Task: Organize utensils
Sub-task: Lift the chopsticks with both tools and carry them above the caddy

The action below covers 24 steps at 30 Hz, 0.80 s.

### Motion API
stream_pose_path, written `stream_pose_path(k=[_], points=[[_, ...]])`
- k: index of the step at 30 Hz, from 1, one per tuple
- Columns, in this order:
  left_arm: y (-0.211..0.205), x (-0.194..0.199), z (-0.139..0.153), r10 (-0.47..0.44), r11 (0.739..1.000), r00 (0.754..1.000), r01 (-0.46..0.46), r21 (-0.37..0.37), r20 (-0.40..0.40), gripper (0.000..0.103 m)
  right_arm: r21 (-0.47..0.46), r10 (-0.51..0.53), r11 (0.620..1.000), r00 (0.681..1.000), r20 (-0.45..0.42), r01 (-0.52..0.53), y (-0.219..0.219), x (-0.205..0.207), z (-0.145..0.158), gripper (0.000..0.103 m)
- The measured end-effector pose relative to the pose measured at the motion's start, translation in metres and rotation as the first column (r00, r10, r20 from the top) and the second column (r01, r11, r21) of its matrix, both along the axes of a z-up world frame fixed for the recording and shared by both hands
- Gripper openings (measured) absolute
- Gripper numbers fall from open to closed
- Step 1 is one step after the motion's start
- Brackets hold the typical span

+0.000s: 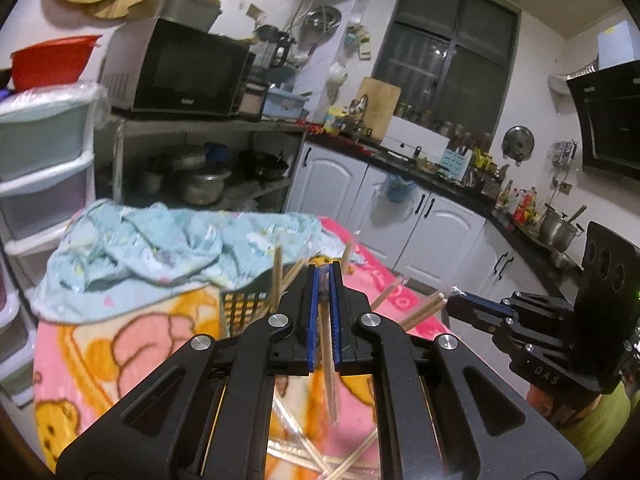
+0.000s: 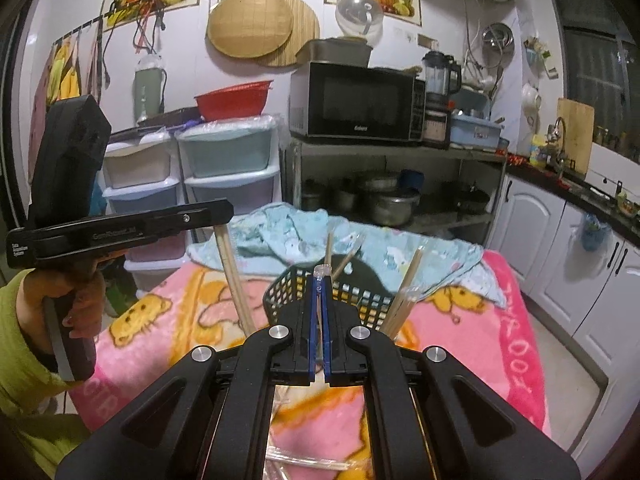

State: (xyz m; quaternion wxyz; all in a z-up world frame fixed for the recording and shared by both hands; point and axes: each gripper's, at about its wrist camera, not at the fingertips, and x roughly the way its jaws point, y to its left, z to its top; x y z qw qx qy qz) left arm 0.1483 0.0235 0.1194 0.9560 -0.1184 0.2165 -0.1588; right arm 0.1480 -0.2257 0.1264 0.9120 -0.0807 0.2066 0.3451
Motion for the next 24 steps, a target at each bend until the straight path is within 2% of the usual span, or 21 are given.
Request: stream_pose_path(k=[15, 24], points=[[-0.007, 0.021, 0.056, 0.018, 0.999, 0.99, -0.022, 0.024, 0.138, 0.003, 0.06, -0.036, 0.998, 0.994, 0.106, 0.03, -0.011, 0.008, 0.049, 0.002], [-0.005, 0.044, 0.072, 0.057, 0.998, 0.984, -0.059, 0.006, 0.17, 0.003, 0.087, -0.066, 0.995, 0.989, 0.132, 0.054, -0.017, 0.018, 0.068, 0.002]])
